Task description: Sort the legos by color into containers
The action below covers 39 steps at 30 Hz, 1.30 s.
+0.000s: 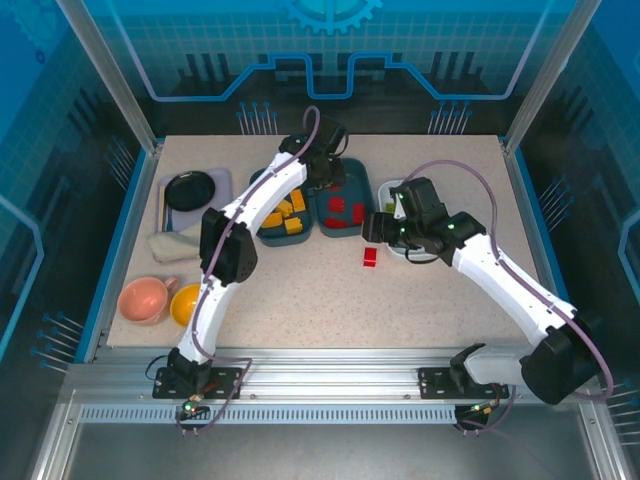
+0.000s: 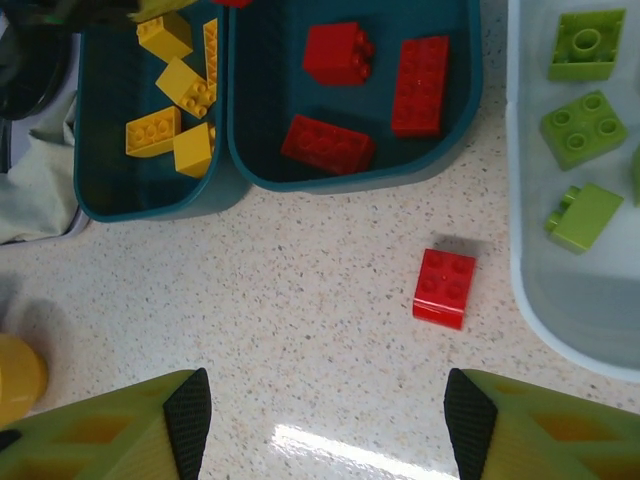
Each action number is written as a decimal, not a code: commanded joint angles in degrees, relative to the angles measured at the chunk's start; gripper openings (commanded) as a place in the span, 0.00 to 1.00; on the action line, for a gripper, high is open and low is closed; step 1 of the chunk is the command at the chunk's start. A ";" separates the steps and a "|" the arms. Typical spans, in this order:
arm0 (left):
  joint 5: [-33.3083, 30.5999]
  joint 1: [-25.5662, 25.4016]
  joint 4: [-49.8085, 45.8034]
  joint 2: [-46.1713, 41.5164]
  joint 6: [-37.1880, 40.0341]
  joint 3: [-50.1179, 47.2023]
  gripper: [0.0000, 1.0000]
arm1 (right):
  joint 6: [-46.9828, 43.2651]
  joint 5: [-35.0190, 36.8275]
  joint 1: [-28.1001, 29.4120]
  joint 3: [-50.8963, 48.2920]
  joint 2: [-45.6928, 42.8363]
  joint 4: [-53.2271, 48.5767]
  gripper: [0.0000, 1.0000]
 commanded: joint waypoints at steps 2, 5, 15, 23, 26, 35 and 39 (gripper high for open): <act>1.25 2.23 2.11 4.71 0.61 4.76 0.29 | 2.46 -1.88 -0.68 2.63 1.69 1.56 0.66; 2.65 3.12 3.90 7.72 -0.28 5.61 0.31 | 3.06 -2.01 -0.52 2.42 2.29 1.86 0.66; 6.02 3.75 5.32 12.16 -0.20 7.56 0.40 | 3.50 -1.97 0.72 -0.24 2.09 1.91 0.65; 7.58 4.07 4.73 9.89 -0.51 7.82 0.59 | 2.09 0.63 2.54 -0.40 2.08 -0.64 0.65; 8.29 3.98 4.99 7.25 -1.90 8.88 0.62 | 1.44 4.07 4.45 0.42 3.04 -3.04 0.65; 11.28 3.59 7.90 -12.34 -5.79 -6.58 0.72 | 9.03 17.94 13.90 4.57 14.13 -10.21 0.66; 14.31 3.57 17.30 -28.57 -7.33 -30.37 0.77 | 11.33 20.48 15.49 6.59 19.82 -10.68 0.68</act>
